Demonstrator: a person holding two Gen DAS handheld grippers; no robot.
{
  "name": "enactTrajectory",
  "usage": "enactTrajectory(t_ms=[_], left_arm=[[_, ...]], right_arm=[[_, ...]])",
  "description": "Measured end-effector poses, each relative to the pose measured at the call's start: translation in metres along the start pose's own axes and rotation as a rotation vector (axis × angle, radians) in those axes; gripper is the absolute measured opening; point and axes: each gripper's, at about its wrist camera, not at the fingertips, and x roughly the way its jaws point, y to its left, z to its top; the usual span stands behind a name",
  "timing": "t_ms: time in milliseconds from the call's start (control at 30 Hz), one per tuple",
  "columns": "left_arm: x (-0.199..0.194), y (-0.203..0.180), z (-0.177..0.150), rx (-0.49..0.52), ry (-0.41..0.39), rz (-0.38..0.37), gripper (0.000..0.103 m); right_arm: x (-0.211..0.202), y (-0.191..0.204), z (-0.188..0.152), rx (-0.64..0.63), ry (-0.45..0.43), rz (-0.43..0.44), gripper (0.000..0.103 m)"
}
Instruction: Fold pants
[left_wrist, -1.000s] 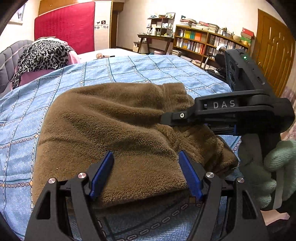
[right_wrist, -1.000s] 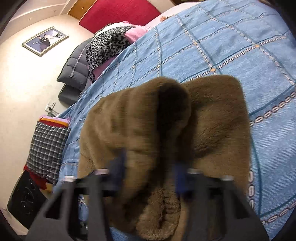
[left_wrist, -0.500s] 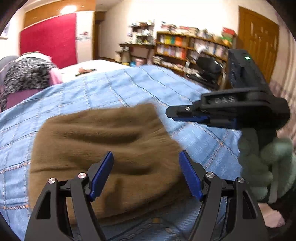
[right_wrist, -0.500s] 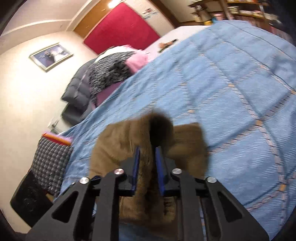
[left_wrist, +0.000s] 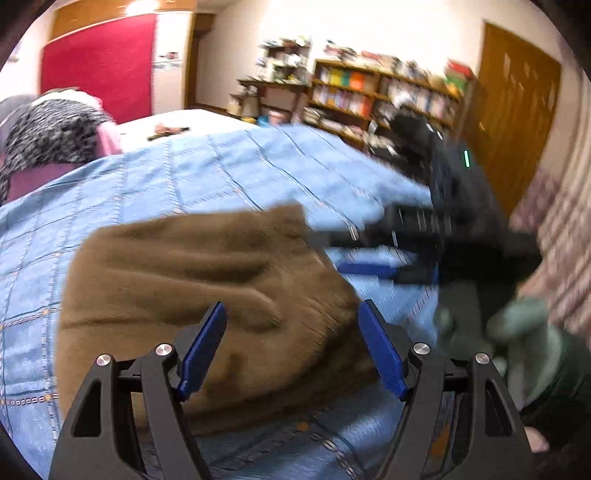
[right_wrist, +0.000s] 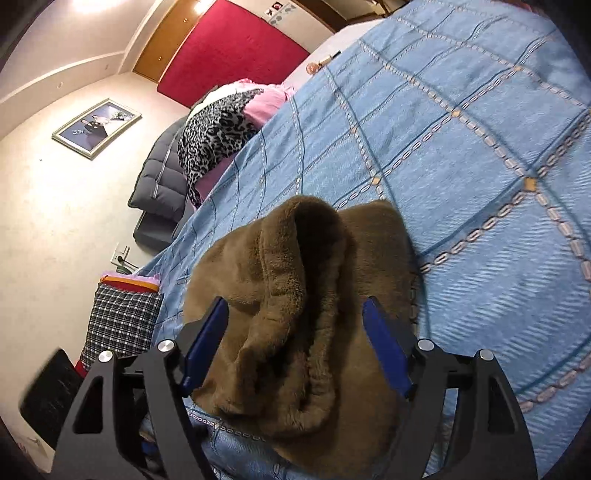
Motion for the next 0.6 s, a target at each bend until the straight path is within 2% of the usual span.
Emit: enactTrajectory(t_ms=[67, 133, 167, 233, 300, 367, 467, 600], left_arm=[[-0.002, 0.018, 0.009, -0.035, -0.029, 0.051, 0.074], [-0.001, 0.033, 0.012, -0.066, -0.04, 0.089, 0.074], [0.004, 0.042, 0.013, -0.081, -0.038, 0.115, 0.074], [0.012, 0.051, 0.011, -0.084, -0.022, 0.154, 0.074], [0.028, 0.059, 0.005, -0.089, 0.027, 0.172, 0.074], [0.034, 0.057, -0.001, -0.1, 0.059, 0.153, 0.074], [0.027, 0.039, 0.0, -0.068, 0.036, 0.099, 0.074], [0.032, 0.012, -0.002, 0.004, 0.038, 0.06, 0.074]], right_arm=[[0.01, 0.002, -0.001, -0.009, 0.024, -0.013, 0.072], [0.027, 0.006, -0.006, -0.028, 0.08, -0.035, 0.052], [0.033, 0.008, -0.008, -0.036, 0.095, -0.045, 0.046], [0.035, 0.014, -0.012, -0.065, 0.092, -0.055, 0.033], [0.028, 0.021, -0.011, -0.093, 0.067, -0.061, 0.026], [0.011, 0.031, -0.008, -0.117, 0.026, -0.048, 0.024], [-0.018, 0.039, -0.006, -0.162, -0.033, -0.067, 0.023], [-0.03, 0.01, -0.009, -0.103, -0.035, -0.092, 0.023]])
